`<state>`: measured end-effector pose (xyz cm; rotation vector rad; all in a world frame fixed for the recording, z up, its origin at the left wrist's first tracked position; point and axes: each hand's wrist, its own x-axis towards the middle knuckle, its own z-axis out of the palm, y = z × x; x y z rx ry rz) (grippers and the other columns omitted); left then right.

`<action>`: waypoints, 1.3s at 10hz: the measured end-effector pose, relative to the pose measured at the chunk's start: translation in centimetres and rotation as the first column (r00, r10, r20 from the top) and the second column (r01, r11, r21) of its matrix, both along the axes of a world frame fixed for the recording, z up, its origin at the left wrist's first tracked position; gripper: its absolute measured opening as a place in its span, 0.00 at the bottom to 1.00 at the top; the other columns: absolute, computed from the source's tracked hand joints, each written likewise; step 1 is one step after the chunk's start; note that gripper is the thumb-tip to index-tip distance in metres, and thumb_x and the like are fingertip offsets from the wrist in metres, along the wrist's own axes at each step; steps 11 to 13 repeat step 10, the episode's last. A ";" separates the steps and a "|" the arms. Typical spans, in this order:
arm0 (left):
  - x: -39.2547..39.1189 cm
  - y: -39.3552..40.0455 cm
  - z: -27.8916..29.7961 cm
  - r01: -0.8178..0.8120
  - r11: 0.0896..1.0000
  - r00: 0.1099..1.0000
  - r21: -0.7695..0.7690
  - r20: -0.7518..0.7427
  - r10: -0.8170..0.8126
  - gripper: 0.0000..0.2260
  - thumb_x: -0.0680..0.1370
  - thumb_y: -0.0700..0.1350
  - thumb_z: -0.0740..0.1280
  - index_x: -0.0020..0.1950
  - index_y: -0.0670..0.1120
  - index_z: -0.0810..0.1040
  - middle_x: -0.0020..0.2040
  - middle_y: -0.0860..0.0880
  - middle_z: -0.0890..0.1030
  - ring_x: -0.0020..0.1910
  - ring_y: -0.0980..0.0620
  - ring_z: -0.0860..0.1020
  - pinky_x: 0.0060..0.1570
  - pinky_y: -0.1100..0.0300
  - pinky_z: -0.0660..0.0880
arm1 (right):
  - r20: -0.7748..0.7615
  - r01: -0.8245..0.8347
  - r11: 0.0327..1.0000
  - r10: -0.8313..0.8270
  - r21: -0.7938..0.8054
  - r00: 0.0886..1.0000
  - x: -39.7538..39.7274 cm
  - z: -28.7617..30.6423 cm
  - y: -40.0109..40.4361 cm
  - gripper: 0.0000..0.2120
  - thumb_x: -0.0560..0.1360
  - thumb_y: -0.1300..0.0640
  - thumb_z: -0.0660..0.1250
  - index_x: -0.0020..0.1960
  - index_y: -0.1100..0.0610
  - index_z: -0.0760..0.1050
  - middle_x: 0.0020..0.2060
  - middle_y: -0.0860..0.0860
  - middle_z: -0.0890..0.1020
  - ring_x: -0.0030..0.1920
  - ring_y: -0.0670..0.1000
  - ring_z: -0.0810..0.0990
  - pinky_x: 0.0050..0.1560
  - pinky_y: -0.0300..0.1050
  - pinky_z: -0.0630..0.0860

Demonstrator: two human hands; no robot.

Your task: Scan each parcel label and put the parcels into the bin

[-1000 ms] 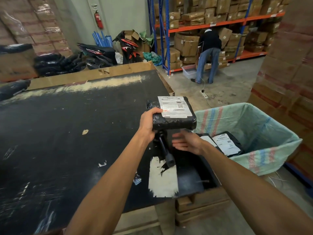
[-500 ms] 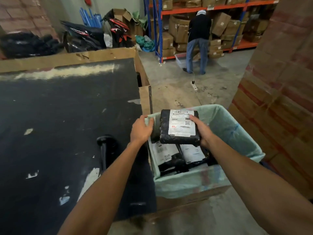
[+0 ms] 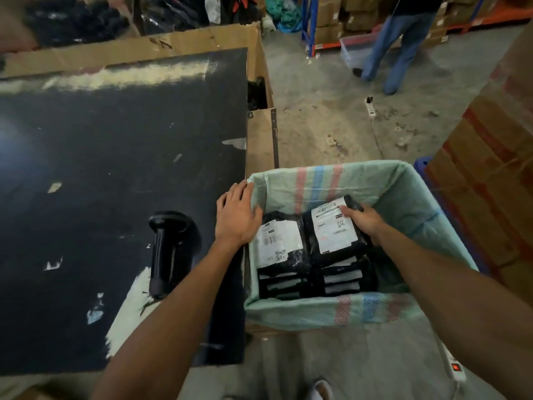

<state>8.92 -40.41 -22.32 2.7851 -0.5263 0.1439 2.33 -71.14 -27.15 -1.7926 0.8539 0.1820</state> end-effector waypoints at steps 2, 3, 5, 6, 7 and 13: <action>0.2 0.0 -0.4 -0.007 1.000 1.000 0.003 0.015 0.007 0.26 0.80 0.49 0.63 0.77 0.45 0.66 0.78 0.46 0.67 0.78 0.46 0.62 0.75 0.48 0.56 | -0.312 -0.268 0.888 0.152 -0.373 0.938 -0.6 -3.4 -1.1 0.37 0.80 0.33 0.54 0.80 0.55 0.56 0.77 0.64 0.62 0.76 0.65 0.62 0.75 0.60 0.60; 0.4 0.1 -0.4 -0.004 1.000 1.000 -0.001 0.013 0.004 0.26 0.80 0.49 0.63 0.77 0.45 0.66 0.78 0.47 0.67 0.78 0.47 0.62 0.75 0.48 0.56 | -0.296 -0.263 0.908 0.166 -0.327 0.941 -1.0 -3.1 -0.2 0.39 0.81 0.36 0.55 0.82 0.56 0.47 0.78 0.65 0.58 0.77 0.67 0.61 0.75 0.60 0.61; 0.1 0.1 -0.4 0.005 1.000 1.000 0.015 -0.022 -0.005 0.26 0.82 0.47 0.60 0.80 0.44 0.62 0.80 0.45 0.63 0.80 0.45 0.58 0.78 0.46 0.54 | -0.370 -0.397 0.800 0.238 -0.450 0.898 -3.8 -0.3 0.6 0.35 0.79 0.42 0.62 0.79 0.56 0.57 0.74 0.61 0.69 0.72 0.64 0.70 0.69 0.59 0.70; -0.2 0.1 -0.2 0.023 0.999 0.998 0.047 -0.057 -0.020 0.26 0.84 0.46 0.57 0.82 0.43 0.57 0.82 0.44 0.58 0.82 0.43 0.54 0.80 0.47 0.50 | -0.303 -0.417 0.769 0.299 -0.485 0.905 -5.9 2.6 0.8 0.24 0.78 0.45 0.63 0.72 0.52 0.71 0.68 0.58 0.76 0.67 0.62 0.75 0.66 0.58 0.73; -1.4 0.3 0.3 0.002 1.000 0.993 -0.031 -0.118 -0.005 0.25 0.85 0.44 0.57 0.81 0.40 0.58 0.82 0.42 0.59 0.81 0.42 0.55 0.80 0.48 0.50 | -0.045 -0.277 0.818 0.296 -0.503 0.954 -8.8 6.0 1.6 0.14 0.80 0.48 0.65 0.61 0.55 0.79 0.58 0.54 0.84 0.61 0.57 0.81 0.62 0.52 0.76; -18.2 8.7 -1.7 0.197 0.740 0.979 -0.643 0.094 -0.179 0.13 0.78 0.48 0.64 0.60 0.62 0.78 0.59 0.62 0.80 0.59 0.65 0.78 0.56 0.64 0.77 | 0.677 0.063 0.952 0.166 -0.300 0.717 -26.9 19.9 5.6 0.11 0.78 0.45 0.69 0.58 0.45 0.83 0.49 0.43 0.87 0.46 0.42 0.86 0.47 0.31 0.79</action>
